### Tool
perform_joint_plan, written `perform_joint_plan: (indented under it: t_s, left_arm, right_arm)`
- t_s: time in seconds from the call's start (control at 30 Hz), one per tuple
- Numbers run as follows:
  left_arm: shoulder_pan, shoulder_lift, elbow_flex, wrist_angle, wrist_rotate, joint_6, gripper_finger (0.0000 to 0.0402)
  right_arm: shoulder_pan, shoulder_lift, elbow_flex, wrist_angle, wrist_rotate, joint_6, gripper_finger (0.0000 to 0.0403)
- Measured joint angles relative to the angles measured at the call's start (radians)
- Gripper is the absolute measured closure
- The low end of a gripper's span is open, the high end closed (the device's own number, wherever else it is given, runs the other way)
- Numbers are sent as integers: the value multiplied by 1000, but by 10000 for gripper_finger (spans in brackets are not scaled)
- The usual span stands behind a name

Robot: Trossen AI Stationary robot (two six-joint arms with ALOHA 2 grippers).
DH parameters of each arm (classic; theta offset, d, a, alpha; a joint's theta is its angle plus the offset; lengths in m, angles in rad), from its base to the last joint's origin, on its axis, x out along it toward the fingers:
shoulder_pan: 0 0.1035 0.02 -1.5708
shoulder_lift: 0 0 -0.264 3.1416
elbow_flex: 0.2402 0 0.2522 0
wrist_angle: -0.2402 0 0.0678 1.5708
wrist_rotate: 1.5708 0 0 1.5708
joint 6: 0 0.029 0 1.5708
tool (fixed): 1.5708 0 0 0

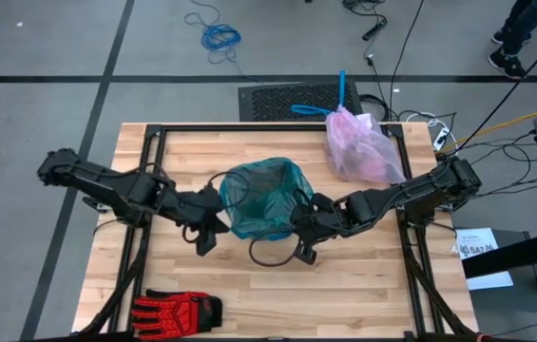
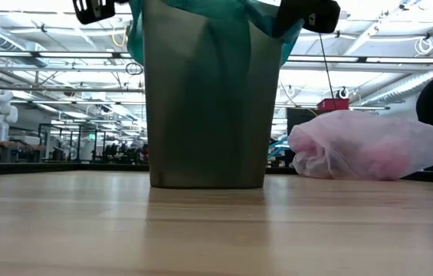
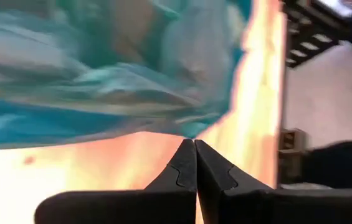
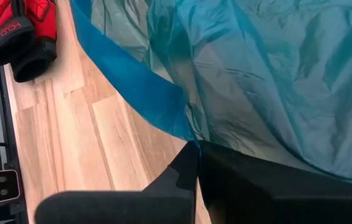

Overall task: Place trash/remove bag and relplace
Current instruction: Insert the blue trash bag into the black trash bin

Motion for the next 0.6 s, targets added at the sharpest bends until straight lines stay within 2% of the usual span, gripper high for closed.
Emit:
perform_joint_plan:
  t_s: [0.23,0.43,0.6]
  left_arm:
    - [-10,5,-42,5,-133,0,402]
    - [-14,2,-51,25,-136,-10,402]
    - [-48,-73,20,29,-152,-48,402]
  right_arm:
    - [-11,0,0,-1,0,-5,403]
    - [-35,12,1,-13,4,-41,403]
    - [-40,26,1,-14,2,-60,403]
